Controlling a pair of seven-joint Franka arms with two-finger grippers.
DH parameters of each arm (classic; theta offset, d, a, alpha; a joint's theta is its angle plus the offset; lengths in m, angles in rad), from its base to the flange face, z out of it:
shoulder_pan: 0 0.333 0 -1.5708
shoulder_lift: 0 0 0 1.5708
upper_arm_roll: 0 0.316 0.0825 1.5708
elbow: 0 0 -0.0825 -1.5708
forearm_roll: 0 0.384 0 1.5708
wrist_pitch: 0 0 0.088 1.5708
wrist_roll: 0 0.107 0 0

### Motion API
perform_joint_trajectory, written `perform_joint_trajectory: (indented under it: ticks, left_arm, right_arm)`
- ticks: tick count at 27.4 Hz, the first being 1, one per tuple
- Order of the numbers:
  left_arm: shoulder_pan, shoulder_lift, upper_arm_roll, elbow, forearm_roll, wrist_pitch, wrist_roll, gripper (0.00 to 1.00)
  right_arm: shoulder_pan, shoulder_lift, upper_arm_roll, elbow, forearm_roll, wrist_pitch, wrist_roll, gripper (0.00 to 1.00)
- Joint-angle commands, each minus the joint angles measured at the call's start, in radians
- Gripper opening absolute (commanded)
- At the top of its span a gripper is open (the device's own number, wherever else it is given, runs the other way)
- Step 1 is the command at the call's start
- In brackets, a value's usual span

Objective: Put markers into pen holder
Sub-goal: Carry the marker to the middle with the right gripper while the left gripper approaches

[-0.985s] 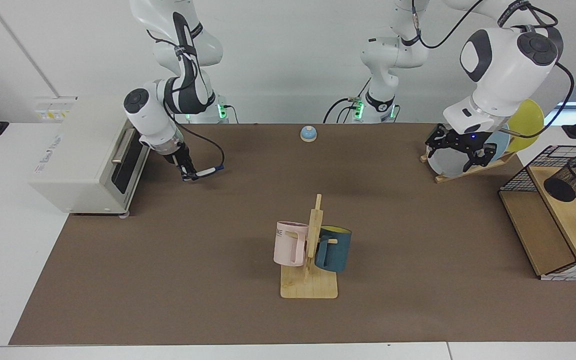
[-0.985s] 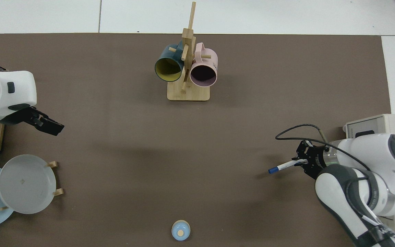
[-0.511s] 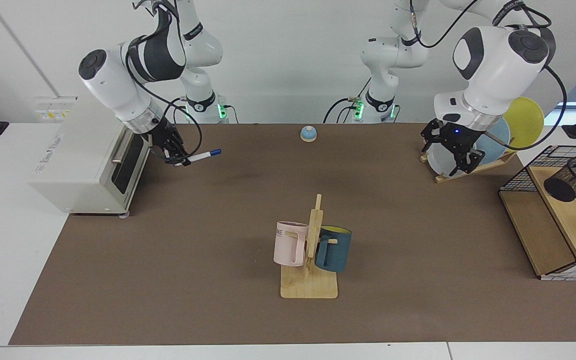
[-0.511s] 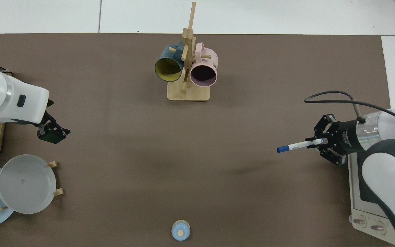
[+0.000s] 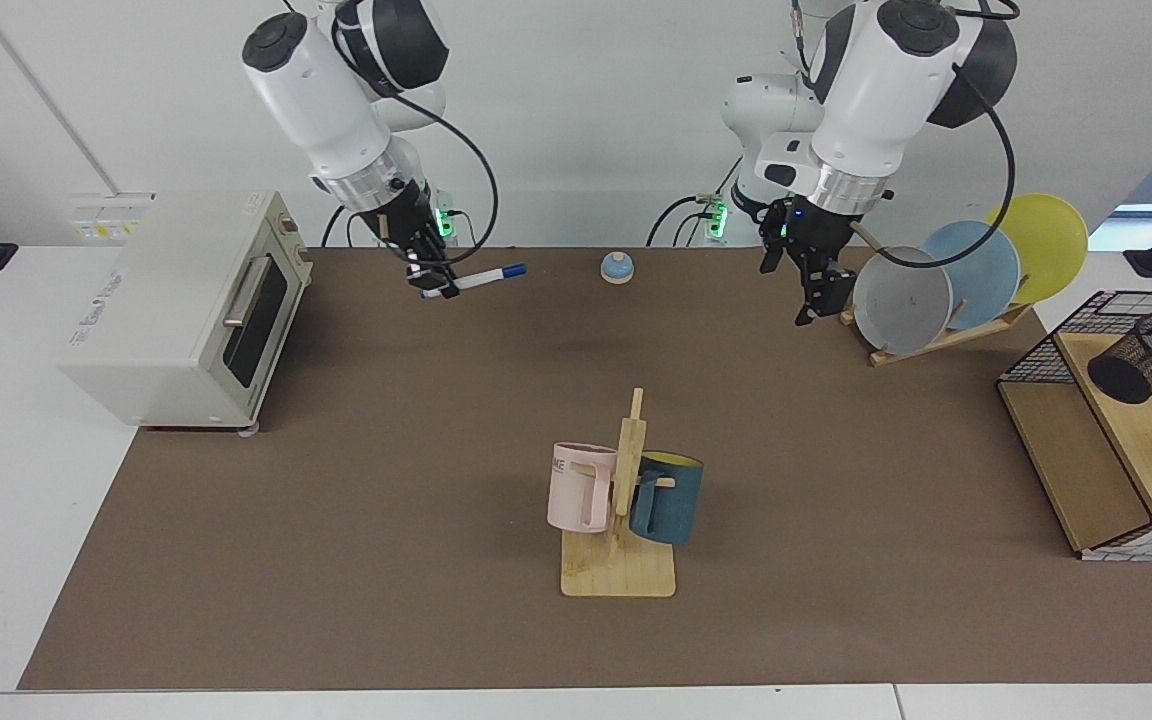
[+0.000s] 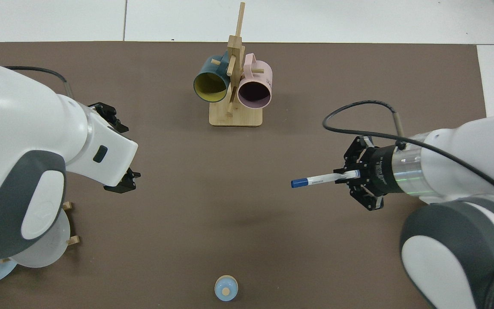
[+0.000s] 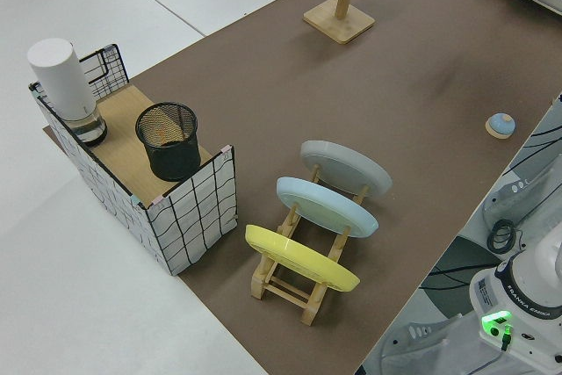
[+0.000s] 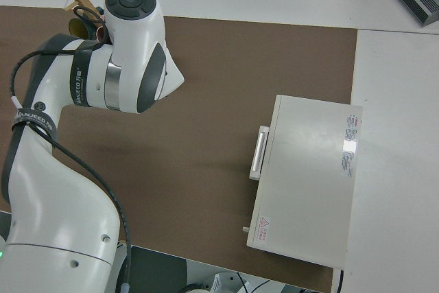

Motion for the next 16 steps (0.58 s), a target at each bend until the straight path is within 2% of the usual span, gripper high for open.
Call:
perform_joint_trajectory:
  ticks: [1,7,13,16]
  left_arm:
    - [-0.008,0.01,-0.029,0.045,0.027,0.012,0.003,1.0]
    - [-0.008,0.008,-0.064,0.03,-0.002,0.035,0.026,1.0]
    - [-0.009,-0.007,-0.092,-0.025,-0.108,0.037,0.068,1.0]
    - [-0.009,-0.021,-0.107,-0.045,-0.132,0.024,0.072,1.0]
  right_arm:
    - [0.085,0.008,-0.003,0.018,0.053,0.001,0.077,0.0]
    - [0.162,-0.003,0.0,0.018,0.082,0.004,0.178,0.0]
    - [0.209,-0.003,0.0,0.018,0.088,0.005,0.264,0.0]
    - [0.206,-0.002,-0.003,0.018,0.134,0.007,0.281,0.0]
